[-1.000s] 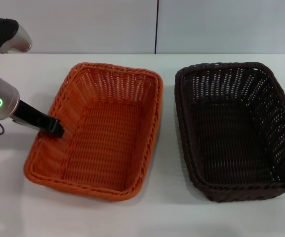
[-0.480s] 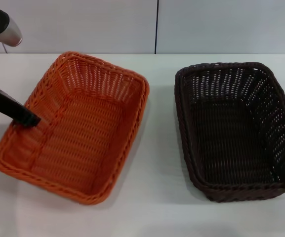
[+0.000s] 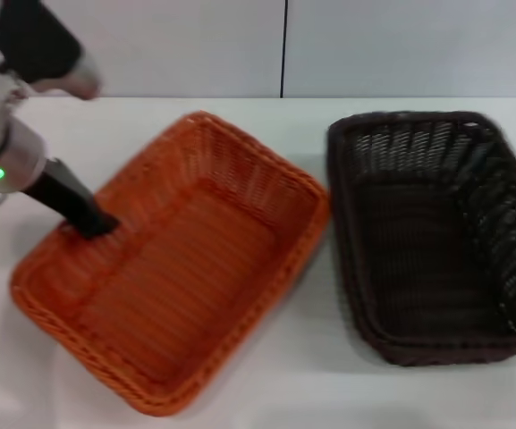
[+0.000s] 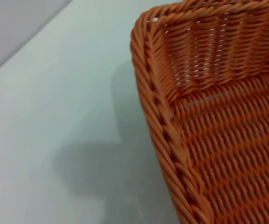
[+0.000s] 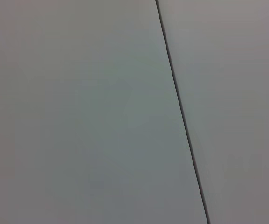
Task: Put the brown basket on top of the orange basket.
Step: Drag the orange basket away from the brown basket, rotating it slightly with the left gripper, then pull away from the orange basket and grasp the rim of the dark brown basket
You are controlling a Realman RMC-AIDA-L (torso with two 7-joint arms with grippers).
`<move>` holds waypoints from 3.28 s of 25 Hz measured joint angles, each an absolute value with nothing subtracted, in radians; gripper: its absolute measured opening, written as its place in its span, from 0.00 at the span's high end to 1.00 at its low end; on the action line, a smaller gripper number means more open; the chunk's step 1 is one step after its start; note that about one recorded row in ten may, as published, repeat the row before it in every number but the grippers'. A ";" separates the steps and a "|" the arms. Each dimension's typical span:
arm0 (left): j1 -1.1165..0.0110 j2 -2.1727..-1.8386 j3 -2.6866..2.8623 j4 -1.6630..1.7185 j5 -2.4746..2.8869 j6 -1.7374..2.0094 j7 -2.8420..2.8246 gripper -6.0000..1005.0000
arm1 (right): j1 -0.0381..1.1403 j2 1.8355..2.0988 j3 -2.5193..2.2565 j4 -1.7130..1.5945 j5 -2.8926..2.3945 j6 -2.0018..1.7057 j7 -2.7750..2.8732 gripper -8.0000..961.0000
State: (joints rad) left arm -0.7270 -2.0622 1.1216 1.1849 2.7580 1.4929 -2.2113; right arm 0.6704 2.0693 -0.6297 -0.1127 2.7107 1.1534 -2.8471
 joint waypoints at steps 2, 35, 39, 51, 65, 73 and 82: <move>-0.735 -2.063 1.167 1.167 2.718 1.478 -2.215 0.83 | 0.667 2.070 -0.631 -0.112 2.711 1.153 -2.847 0.31; -0.742 -2.060 1.324 1.148 2.505 1.471 -2.226 0.70 | 0.661 2.069 -0.638 -0.114 2.704 1.154 -2.839 0.31; -0.732 -2.060 1.320 1.168 2.501 1.463 -2.224 0.60 | 0.664 2.069 -0.638 -0.113 2.703 1.148 -2.839 0.31; -0.632 -2.060 1.249 1.271 2.345 1.308 -2.178 0.15 | 0.629 2.013 -0.639 -0.375 2.274 0.980 -2.396 0.31; -0.481 -2.062 1.255 1.277 1.929 1.083 -1.930 0.15 | 0.805 1.728 -0.755 -0.804 1.100 1.236 -1.745 0.31; -0.470 -2.064 1.259 1.247 1.854 0.963 -1.914 0.15 | 0.859 1.760 -0.764 -0.990 0.740 1.633 -1.660 0.31; -0.472 -2.065 1.261 1.177 1.724 0.854 -1.837 0.15 | 0.810 1.848 -0.832 -1.078 0.580 1.779 -1.659 0.31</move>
State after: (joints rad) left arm -0.4723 -2.0647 1.2610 1.1768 1.7237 0.8544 -1.8369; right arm 0.8096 1.8476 -0.8323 -1.0784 0.5798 1.7786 -1.6592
